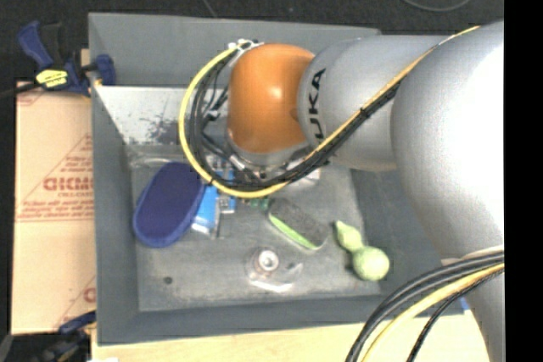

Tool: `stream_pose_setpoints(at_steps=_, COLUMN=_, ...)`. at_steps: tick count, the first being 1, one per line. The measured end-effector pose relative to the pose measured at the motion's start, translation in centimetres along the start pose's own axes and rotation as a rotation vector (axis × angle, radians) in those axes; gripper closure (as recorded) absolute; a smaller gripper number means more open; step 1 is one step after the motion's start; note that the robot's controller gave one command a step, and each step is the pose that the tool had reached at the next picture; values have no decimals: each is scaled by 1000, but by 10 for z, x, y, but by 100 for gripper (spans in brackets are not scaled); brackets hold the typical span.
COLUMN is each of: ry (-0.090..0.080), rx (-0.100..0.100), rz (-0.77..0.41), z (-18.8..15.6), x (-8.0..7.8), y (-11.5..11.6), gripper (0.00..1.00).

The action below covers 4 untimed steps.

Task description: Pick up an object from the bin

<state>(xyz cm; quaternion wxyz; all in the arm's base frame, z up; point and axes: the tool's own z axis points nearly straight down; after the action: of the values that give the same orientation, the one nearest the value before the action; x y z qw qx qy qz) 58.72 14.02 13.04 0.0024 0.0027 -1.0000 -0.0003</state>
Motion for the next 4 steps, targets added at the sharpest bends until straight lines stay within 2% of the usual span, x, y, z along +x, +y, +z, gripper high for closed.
stream_pose_setpoints(at_steps=1, ry=-8, rx=-1, rz=6, z=-5, x=-2, y=-1, gripper=0)
stream_pose_setpoints(at_steps=2, ry=-12, rx=0, rz=-187, z=58, x=-6, y=43, gripper=0)
stream_pose_setpoints(at_steps=3, ry=-12, rx=1, rz=-226, z=-8, x=-28, y=-23, gripper=0)
stream_pose_setpoints(at_steps=4, ry=-10, rx=-3, rz=-353, z=30, x=-55, y=4, gripper=0)
